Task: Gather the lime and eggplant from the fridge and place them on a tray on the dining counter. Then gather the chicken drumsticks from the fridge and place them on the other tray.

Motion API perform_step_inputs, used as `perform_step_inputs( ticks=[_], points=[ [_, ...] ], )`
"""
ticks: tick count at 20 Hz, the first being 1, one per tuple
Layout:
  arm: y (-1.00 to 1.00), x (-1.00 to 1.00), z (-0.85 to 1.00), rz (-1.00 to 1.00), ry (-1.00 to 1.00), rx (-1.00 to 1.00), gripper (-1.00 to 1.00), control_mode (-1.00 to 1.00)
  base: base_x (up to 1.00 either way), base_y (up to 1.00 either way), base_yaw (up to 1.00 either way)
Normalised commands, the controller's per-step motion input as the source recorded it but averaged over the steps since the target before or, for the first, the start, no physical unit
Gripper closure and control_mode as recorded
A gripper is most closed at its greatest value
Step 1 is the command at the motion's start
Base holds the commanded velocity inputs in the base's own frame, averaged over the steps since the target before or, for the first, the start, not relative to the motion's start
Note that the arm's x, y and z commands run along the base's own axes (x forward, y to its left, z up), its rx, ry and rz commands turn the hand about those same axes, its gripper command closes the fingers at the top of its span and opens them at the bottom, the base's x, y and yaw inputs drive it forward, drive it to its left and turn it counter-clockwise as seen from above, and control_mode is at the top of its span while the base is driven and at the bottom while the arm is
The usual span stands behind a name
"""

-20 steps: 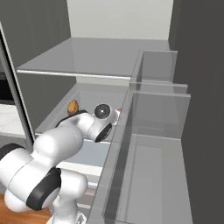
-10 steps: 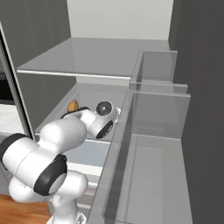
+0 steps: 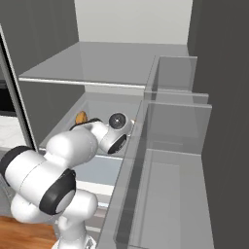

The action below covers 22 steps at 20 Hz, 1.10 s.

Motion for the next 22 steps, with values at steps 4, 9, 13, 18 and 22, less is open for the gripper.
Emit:
perform_step_inputs(
  ticks=[4, 9, 13, 18, 22],
  points=[
    [0.00, 0.13, -0.08, 0.00, 0.00, 0.00, -1.00, -1.00, 0.00, 0.00, 0.00],
    [0.00, 0.13, -0.11, 0.00, 0.00, 0.00, -1.00, -1.00, 0.00, 0.00, 0.00],
    [0.00, 0.04, -0.11, 0.00, 0.00, 0.00, -1.00, -1.00, 0.00, 0.00, 0.00],
    [0.00, 0.04, -0.10, 0.00, 0.00, 0.00, -1.00, -1.00, 0.00, 0.00, 0.00],
    [-0.01, 0.03, -0.09, 0.00, 0.00, 0.00, -1.00, -1.00, 0.00, 0.00, 0.00]
  ],
)
